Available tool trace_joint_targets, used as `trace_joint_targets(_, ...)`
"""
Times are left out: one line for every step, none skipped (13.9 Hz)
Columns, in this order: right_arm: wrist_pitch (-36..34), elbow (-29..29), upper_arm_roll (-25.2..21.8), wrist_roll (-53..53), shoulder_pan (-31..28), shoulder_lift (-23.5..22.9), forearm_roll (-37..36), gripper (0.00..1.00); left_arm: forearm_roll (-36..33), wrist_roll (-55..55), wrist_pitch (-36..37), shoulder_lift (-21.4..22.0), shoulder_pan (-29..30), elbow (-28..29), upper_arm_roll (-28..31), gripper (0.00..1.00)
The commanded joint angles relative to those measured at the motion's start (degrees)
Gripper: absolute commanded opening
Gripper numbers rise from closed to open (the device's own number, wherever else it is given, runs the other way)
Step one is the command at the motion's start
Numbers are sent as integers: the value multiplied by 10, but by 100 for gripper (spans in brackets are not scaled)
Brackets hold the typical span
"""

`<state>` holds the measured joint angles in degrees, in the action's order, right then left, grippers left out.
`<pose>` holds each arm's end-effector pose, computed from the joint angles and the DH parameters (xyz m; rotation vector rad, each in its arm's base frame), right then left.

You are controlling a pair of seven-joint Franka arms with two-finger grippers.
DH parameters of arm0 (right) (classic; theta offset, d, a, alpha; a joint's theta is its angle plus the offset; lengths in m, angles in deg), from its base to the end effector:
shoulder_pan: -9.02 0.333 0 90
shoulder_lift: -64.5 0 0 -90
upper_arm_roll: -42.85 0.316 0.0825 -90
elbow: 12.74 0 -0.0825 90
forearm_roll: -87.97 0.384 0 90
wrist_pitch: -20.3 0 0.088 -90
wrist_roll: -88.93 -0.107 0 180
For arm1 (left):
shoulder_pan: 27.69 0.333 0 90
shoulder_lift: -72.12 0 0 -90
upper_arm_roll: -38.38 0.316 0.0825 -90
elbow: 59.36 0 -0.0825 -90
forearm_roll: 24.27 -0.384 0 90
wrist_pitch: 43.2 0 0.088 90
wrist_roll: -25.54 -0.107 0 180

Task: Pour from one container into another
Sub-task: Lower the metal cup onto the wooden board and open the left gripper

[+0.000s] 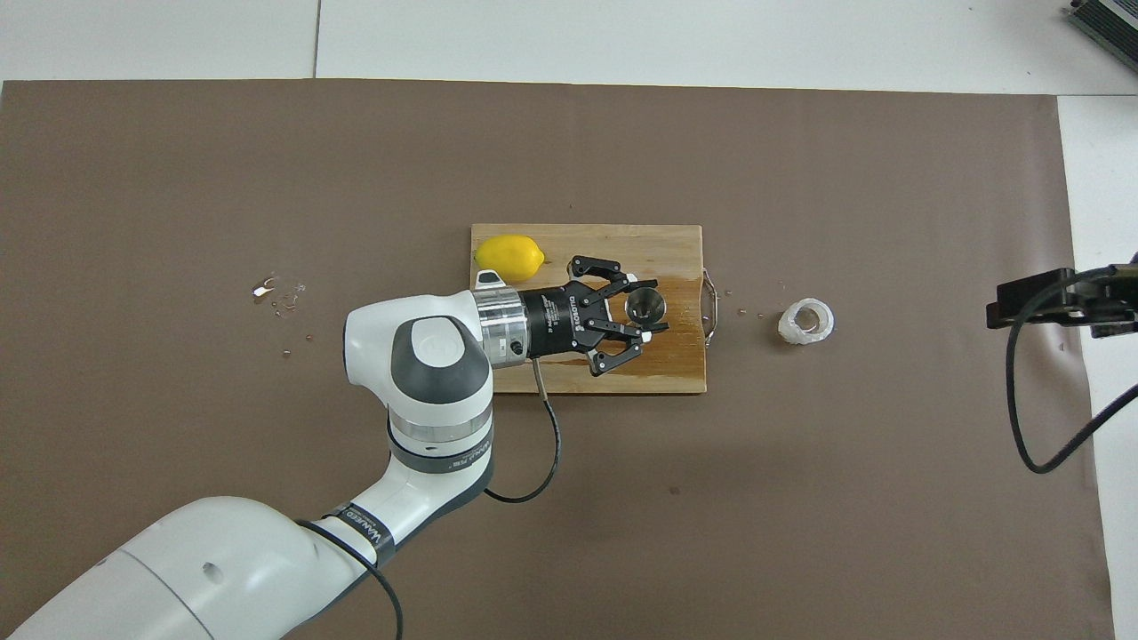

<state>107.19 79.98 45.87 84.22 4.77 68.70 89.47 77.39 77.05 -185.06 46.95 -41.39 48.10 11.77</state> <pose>0.5258 -0.0073 0.6371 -3.1157 0.1603 0.0456 0.5117 -0.4011 0.3170 1.2587 1.5595 -1.0293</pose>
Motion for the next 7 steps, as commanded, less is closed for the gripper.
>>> trace_joint_targets(-2, 0, 4, -1, -8, 5, 9, 100, 39, -12, -20, 28, -17, 27, 12, 0)
trace_joint_targets(-2, 0, 4, -1, -9, 5, 9, 100, 41, -13, -26, 29, -20, 30, 13, 0)
trace_joint_targets(-2, 0, 4, -1, -8, 5, 9, 100, 41, -14, -35, 29, -22, 34, 13, 0)
trace_joint_targets(-2, 0, 4, -1, -9, 5, 9, 100, 42, -14, -39, 29, -25, 35, 13, 0)
trace_joint_targets(-2, 0, 4, -1, -9, 5, 9, 100, 48, -14, -44, 29, -30, 35, 13, 0)
trace_joint_targets(-2, 0, 4, -1, -8, 5, 9, 100, 49, -15, -53, 29, -33, 35, 13, 0)
trace_joint_targets(-2, 0, 5, -1, -8, 5, 9, 100, 49, -15, -57, 29, -38, 35, 13, 0)
